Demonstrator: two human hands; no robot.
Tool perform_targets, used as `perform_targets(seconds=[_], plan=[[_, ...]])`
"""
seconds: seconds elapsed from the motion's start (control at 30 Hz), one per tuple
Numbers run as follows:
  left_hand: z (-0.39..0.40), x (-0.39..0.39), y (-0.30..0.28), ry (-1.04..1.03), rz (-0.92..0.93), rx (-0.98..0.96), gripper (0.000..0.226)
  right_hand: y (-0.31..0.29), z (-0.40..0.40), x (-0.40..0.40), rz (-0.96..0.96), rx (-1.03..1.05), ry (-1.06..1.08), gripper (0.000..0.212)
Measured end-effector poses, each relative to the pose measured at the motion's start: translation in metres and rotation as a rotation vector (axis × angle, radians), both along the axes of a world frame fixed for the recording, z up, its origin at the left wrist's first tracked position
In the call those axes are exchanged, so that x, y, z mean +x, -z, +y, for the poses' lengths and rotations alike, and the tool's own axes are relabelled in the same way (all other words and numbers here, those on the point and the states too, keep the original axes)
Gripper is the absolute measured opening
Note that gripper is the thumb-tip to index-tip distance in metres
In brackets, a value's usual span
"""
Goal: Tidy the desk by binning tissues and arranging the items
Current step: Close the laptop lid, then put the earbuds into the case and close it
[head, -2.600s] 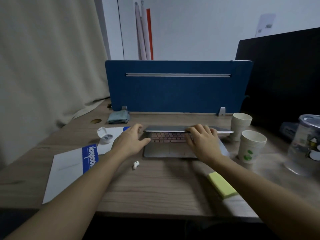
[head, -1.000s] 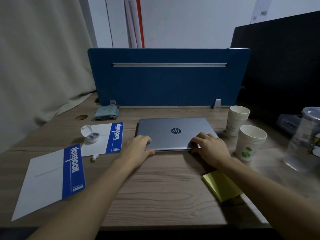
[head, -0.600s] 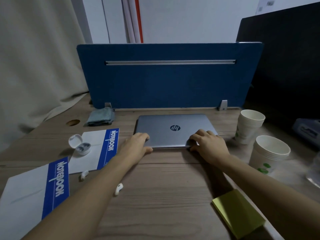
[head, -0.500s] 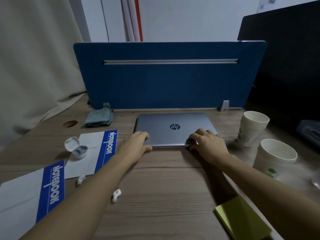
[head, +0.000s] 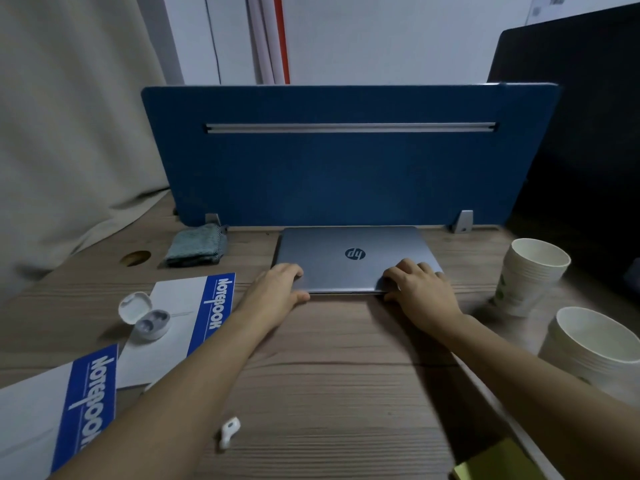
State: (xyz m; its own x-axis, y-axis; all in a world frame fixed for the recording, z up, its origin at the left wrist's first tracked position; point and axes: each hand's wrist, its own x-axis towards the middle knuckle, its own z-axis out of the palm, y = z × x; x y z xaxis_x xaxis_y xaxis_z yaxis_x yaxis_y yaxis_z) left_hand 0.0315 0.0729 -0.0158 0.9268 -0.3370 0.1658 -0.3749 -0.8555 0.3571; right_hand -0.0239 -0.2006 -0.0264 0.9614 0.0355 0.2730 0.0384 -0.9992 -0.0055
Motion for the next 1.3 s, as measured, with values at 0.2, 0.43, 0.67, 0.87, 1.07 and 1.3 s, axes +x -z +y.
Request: perform_targets(seconds=[0.2,0.43,0.67,0.87,1.07,1.3], plan=[[0.007,-0.023,-0.007,-0.01,0.011,0.026,0.047,-0.011,0.009,-0.012,0.032,0.109,-0.007,0.036],[0.027,-0.067,-0.019,-0.045,-0.005,0.058,0.051,-0.022,0.029,-0.052,0.056,0.105,-0.037,0.044],[0.041,-0.112,-0.028,-0.043,-0.015,0.026,0.048,-0.037,0.037,-0.101,0.028,0.118,-0.065,0.043],[0.054,-0.144,-0.025,-0.048,-0.015,-0.015,0.048,-0.041,0.046,-0.134,0.002,0.112,-0.116,0.041],[0.066,-0.171,-0.014,-0.062,-0.018,-0.026,0.046,-0.028,0.057,-0.159,0.05,0.121,-0.132,0.041],[0.111,-0.174,-0.007,-0.141,-0.042,-0.074,0.04,-0.017,0.095,-0.146,0.106,0.152,-0.181,0.041]])
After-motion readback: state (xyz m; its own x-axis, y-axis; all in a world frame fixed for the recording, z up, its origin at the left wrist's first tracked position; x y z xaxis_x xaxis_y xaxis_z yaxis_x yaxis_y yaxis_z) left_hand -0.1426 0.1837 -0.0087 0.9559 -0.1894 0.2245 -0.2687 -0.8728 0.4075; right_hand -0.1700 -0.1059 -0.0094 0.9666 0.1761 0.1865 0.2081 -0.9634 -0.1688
